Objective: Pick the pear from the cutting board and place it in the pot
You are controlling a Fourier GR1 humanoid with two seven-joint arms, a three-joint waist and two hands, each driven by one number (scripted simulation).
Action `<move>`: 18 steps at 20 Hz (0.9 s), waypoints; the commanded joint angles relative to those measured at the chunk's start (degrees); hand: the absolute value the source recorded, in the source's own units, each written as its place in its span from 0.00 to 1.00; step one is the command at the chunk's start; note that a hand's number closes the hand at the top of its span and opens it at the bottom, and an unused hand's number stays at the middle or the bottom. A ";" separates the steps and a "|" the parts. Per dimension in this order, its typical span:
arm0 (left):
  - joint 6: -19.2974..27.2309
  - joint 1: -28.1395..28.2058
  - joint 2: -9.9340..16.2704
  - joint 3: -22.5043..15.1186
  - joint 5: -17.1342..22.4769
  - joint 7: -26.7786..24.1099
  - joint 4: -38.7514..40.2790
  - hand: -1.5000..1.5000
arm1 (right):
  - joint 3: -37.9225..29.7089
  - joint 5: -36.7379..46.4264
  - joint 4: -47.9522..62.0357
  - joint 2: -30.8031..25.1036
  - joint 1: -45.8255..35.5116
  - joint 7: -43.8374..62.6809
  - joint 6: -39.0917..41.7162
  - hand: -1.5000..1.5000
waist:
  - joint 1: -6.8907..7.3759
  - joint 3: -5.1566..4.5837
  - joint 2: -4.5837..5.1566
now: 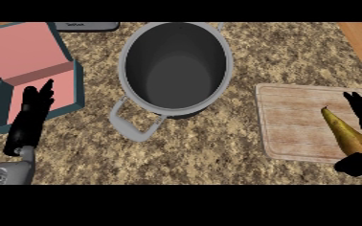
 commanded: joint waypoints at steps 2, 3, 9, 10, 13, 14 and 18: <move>-1.45 2.57 -0.54 1.47 -1.03 -0.39 -2.43 0.50 | 1.06 6.13 -0.92 4.65 0.57 1.78 -0.74 0.00 | 0.01 -0.01 -0.05; -2.13 0.44 -0.04 2.80 -1.00 -1.83 0.90 0.50 | -2.00 5.03 2.94 3.42 1.48 -2.47 -1.57 0.00 | -0.12 -0.01 -0.02; -0.94 -0.60 -2.97 1.18 -3.66 3.12 -2.98 0.50 | -2.18 6.74 11.31 5.38 -5.84 -3.31 1.44 0.00 | 0.10 0.00 0.00; -2.62 -0.41 -2.50 2.09 -3.29 2.29 -2.17 0.50 | -2.29 7.49 8.21 6.77 -3.97 -1.00 2.70 0.00 | -0.04 -0.01 -0.02; -2.67 1.03 -3.27 3.44 -3.57 -0.60 -1.09 0.50 | -1.57 9.56 6.76 8.59 -1.67 -2.08 1.74 0.00 | -0.10 -0.01 -0.03; -4.28 2.29 -2.36 4.51 -2.64 -1.47 -1.58 0.50 | -5.51 7.37 10.29 5.69 -2.78 -6.30 2.51 0.00 | -0.04 -0.01 -0.03; -4.53 3.21 -3.28 4.13 -3.76 2.19 -6.63 0.50 | -5.83 8.45 15.60 8.33 -4.03 -8.54 -0.04 0.00 | 0.04 0.00 -0.03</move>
